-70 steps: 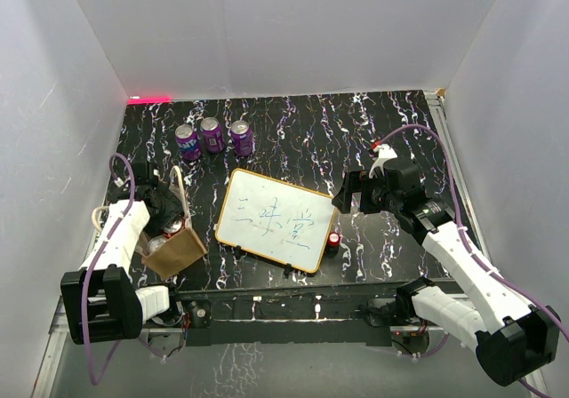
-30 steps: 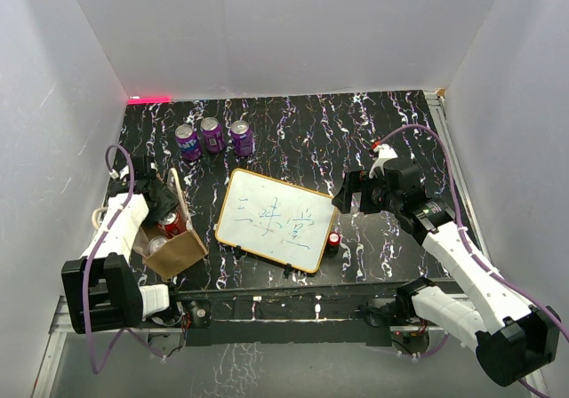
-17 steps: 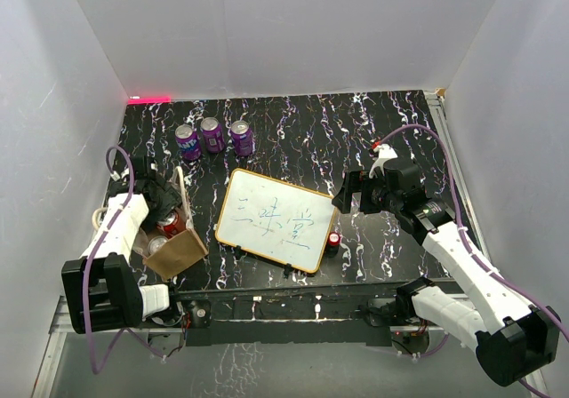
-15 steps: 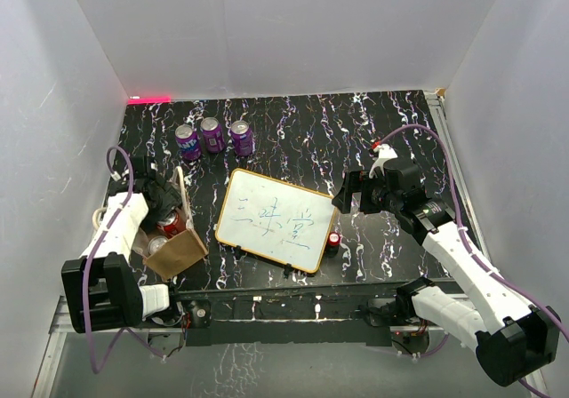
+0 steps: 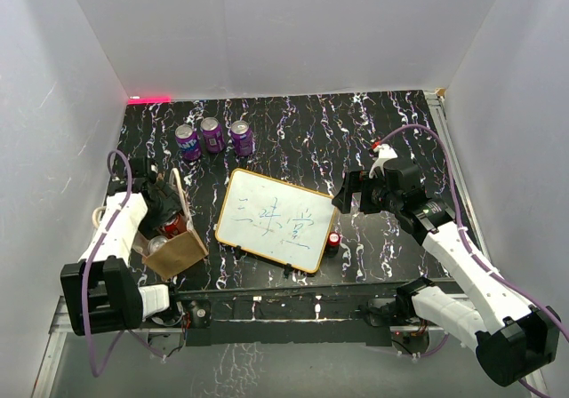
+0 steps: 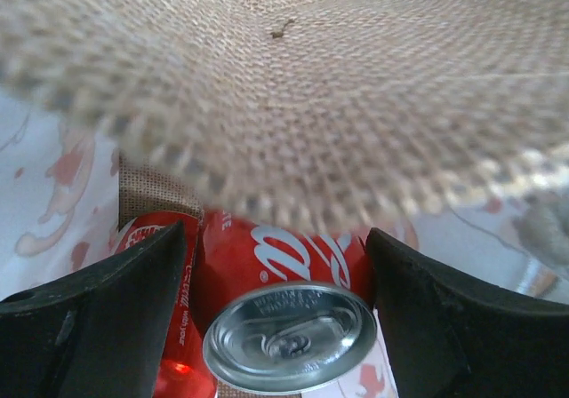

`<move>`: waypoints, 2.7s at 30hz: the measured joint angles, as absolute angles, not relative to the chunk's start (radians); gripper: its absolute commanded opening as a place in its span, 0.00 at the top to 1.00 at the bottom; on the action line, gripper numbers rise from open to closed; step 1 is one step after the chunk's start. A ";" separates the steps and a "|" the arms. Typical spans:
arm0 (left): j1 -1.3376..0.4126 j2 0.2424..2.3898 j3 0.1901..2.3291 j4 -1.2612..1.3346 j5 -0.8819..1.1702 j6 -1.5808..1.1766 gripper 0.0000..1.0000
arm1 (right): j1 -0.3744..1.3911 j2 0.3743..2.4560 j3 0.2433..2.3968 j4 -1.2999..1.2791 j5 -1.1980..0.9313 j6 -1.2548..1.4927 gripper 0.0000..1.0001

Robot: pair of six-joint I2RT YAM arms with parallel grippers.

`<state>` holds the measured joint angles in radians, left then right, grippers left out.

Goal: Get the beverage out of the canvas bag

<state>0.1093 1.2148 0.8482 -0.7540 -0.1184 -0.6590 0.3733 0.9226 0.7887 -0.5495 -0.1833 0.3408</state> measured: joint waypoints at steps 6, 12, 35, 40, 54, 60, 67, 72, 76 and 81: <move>0.109 1.275 0.849 -0.762 -0.097 -0.667 0.23 | 0.373 0.923 0.789 -0.549 -0.183 0.341 0.02; 0.109 1.280 0.830 -0.732 -0.083 -0.667 0.32 | 0.373 0.923 0.789 -0.549 -0.184 0.341 0.02; 0.109 1.092 1.031 -0.860 -0.223 -0.712 0.68 | 0.373 0.915 0.789 -0.549 -0.190 0.341 0.02; 0.109 1.089 1.175 -0.892 -0.259 -0.680 0.71 | 0.373 0.912 0.789 -0.549 -0.190 0.341 0.02; 0.110 1.261 1.547 -0.693 0.118 -0.536 0.73 | 0.373 0.894 0.789 -0.549 -0.194 0.341 0.02; 0.065 1.434 1.552 -0.582 0.309 -0.577 0.73 | 0.374 0.891 0.789 -0.549 -0.194 0.341 0.02; -0.114 1.679 1.586 -0.649 0.199 -0.501 0.74 | 0.376 0.891 0.789 -0.550 -0.187 0.341 0.02; -0.131 1.702 1.512 -0.665 0.123 -0.470 0.74 | 0.377 0.892 0.793 -0.558 -0.173 0.337 0.02; -0.120 1.712 1.503 -0.658 0.063 -0.451 0.74 | 0.378 0.902 0.833 -0.584 -0.148 0.319 0.02; -0.114 1.736 1.485 -0.626 0.033 -0.441 0.74 | 0.378 0.891 0.853 -0.581 -0.111 0.301 0.02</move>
<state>-0.1143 1.7355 1.4845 -0.6258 0.0330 -0.4412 0.3779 0.8909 0.8532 -0.5808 -0.1112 0.3008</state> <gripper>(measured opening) 0.654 0.983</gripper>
